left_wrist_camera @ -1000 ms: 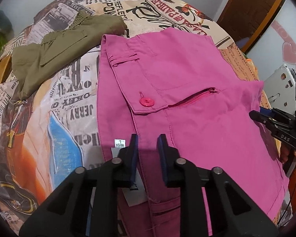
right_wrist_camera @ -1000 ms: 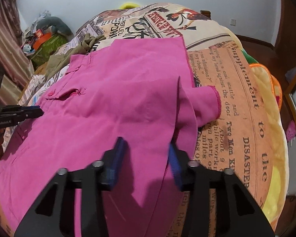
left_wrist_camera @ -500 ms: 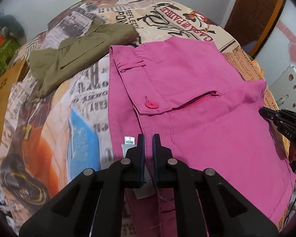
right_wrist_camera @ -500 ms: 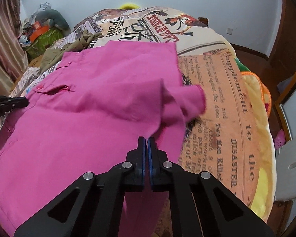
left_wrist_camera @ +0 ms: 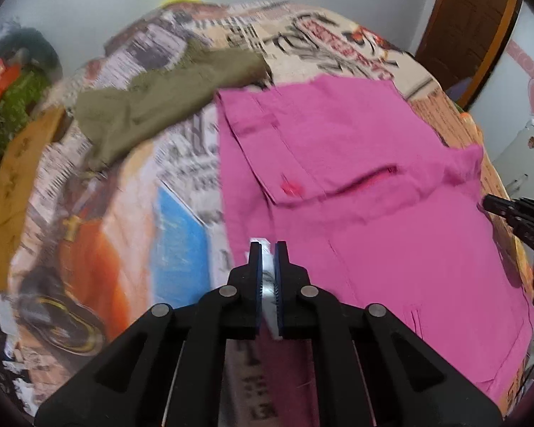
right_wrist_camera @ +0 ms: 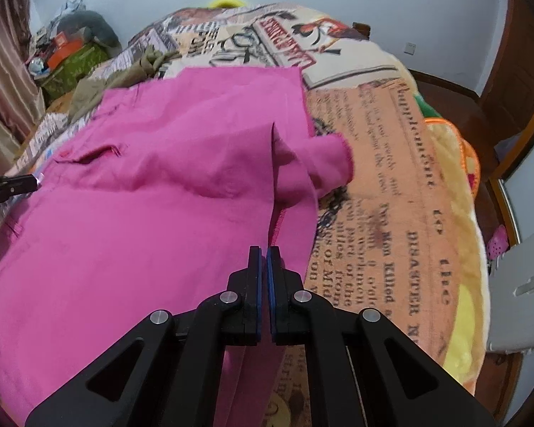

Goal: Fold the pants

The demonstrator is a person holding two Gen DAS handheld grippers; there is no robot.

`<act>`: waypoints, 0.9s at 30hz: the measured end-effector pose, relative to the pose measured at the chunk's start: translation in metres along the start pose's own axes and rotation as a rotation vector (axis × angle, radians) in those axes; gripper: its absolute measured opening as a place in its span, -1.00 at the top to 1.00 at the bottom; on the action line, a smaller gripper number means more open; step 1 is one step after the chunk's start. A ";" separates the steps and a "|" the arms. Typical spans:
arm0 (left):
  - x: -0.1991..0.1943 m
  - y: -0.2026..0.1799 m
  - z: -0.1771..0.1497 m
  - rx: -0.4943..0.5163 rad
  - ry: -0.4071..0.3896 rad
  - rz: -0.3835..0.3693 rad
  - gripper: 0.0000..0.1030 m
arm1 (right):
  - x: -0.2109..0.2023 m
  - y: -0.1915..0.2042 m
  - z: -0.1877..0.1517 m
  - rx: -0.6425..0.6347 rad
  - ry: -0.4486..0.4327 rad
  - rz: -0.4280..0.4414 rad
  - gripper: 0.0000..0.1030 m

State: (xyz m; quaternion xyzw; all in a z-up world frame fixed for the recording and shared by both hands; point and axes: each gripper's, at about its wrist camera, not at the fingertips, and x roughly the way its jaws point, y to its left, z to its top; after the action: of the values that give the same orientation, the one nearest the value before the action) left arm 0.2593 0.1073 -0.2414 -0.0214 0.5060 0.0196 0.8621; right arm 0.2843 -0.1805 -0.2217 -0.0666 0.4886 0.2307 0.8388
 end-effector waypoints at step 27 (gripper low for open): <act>0.071 0.003 0.054 -0.043 0.061 -0.061 0.47 | 0.035 -0.047 0.041 0.193 -0.032 0.045 0.22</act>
State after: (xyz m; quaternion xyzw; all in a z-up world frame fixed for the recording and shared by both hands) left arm 0.3411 0.1141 -0.2771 -0.0559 0.5307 0.0033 0.8457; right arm 0.3524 -0.1975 -0.2363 0.0292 0.4963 0.2027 0.8436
